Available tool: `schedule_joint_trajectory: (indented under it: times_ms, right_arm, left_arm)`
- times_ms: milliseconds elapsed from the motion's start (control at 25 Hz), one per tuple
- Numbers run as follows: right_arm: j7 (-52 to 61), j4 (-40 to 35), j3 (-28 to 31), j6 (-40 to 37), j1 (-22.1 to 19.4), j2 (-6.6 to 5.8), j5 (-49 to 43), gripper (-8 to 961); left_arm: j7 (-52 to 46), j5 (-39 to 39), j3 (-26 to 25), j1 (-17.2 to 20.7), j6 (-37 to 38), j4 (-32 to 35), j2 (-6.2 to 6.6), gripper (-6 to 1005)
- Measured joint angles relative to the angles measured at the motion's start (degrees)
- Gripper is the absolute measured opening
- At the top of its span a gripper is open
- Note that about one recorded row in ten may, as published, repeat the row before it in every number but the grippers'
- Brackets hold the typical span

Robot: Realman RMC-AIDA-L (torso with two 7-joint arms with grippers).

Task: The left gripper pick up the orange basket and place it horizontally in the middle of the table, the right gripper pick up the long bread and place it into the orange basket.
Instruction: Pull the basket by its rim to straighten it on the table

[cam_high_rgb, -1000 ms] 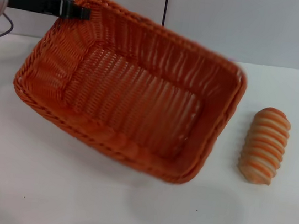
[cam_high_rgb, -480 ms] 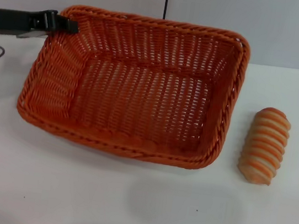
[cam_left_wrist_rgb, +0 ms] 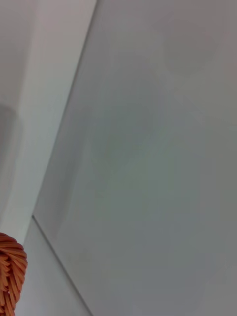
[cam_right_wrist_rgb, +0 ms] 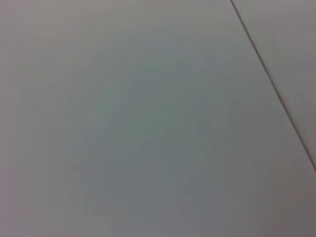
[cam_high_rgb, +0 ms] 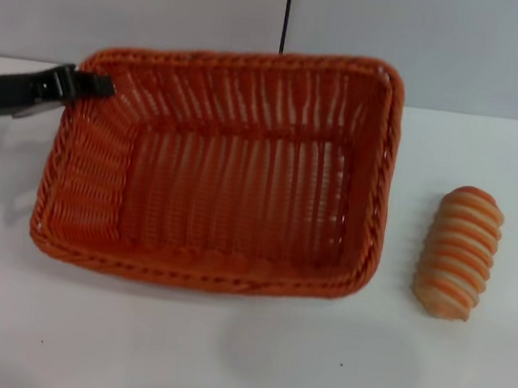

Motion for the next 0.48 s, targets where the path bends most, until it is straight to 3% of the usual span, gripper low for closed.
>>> schedule_joint_trajectory:
  times_ms: [200,480]
  right_arm:
    - [0.00,-0.07,-0.60,0.16,0.07,-0.07,-0.02,532]
    - [0.00,-0.08,-2.04,0.63,0.22,-0.17,-0.03,529]
  left_arm:
    - [2.57,-1.45,3.36,1.81,-1.13,-0.45,0.09,245]
    - [5.54,-1.98,4.67,0.74,-1.57,-2.15,0.14,262]
